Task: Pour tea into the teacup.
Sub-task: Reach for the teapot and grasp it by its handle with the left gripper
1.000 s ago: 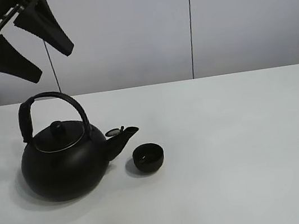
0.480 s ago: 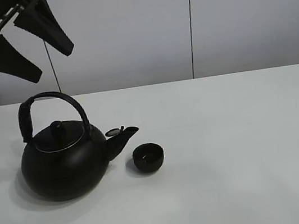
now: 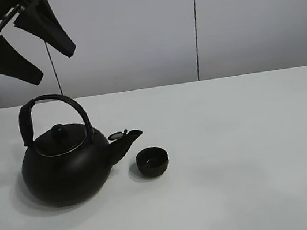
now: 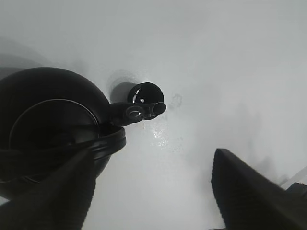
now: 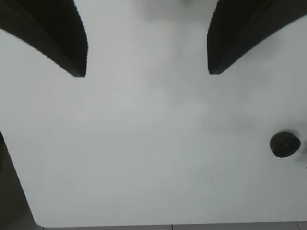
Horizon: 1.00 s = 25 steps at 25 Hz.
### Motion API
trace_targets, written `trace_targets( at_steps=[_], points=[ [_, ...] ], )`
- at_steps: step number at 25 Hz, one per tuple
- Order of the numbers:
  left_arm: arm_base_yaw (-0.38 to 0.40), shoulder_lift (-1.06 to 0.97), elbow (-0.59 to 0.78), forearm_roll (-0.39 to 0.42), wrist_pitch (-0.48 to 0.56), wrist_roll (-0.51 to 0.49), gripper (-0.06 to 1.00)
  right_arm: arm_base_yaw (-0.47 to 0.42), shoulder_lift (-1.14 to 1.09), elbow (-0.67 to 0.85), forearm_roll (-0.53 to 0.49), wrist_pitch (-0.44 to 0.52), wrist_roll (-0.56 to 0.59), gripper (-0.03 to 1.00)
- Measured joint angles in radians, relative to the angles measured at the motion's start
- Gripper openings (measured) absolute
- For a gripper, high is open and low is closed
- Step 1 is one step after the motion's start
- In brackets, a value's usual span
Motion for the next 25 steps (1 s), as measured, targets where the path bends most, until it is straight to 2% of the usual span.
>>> trace_targets(
  at_steps=[18,25],
  points=[
    [0.0,0.0,0.0,0.0,-0.011,0.0,0.5,0.0,0.001,0.01,-0.013,-0.025,0.001,0.49],
    [0.0,0.0,0.0,0.012,-0.154,0.022,0.5,0.0,0.001,0.01,-0.014,-0.025,0.002,0.49]
  ],
)
